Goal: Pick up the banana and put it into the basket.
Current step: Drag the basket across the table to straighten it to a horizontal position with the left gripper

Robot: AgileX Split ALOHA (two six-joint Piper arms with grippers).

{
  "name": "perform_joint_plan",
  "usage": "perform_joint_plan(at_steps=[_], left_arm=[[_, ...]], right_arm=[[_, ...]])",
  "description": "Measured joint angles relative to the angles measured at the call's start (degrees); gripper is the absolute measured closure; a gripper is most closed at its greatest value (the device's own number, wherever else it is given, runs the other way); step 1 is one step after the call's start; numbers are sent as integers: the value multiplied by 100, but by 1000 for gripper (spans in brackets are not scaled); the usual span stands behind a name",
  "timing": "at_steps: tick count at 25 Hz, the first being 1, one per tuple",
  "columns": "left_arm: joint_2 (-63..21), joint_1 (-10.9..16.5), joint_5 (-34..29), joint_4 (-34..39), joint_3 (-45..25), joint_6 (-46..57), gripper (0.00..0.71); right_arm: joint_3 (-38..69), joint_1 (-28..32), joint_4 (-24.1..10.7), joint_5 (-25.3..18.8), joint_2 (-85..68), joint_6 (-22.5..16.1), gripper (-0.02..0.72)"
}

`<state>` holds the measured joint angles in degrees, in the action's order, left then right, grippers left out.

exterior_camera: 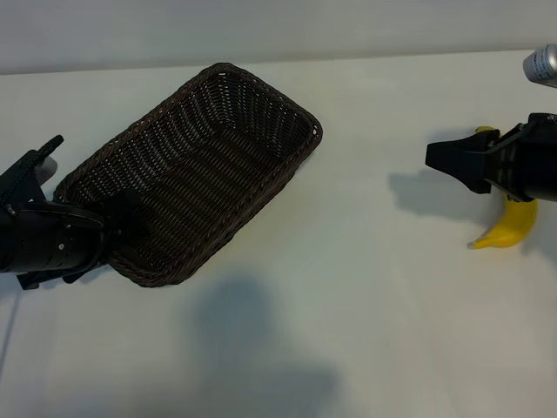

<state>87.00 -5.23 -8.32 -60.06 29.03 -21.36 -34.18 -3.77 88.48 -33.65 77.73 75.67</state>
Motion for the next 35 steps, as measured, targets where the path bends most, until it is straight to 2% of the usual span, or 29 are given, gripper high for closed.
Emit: perform_joint_plan(at_steps=[3, 6, 13, 14, 22, 27, 35], left_arm=[[0, 0, 11, 0, 0, 0, 185], [1, 0, 31, 0, 0, 0, 247], [12, 0, 167, -82, 0, 60, 541], [12, 0, 169, -50, 2, 4, 557], [12, -22, 161, -18, 2, -25, 557], [12, -22, 81, 61, 113, -442, 557], [62, -22, -765, 282, 1093, -1395, 557]], right_arm=[[0, 0, 0, 0, 0, 0, 191], [0, 0, 0, 0, 0, 0, 191], [0, 0, 0, 0, 0, 0, 191], [0, 0, 0, 0, 0, 0, 191], [0, 0, 0, 0, 0, 0, 191], [0, 0, 0, 0, 0, 0, 191], [0, 0, 0, 5, 0, 0, 191]])
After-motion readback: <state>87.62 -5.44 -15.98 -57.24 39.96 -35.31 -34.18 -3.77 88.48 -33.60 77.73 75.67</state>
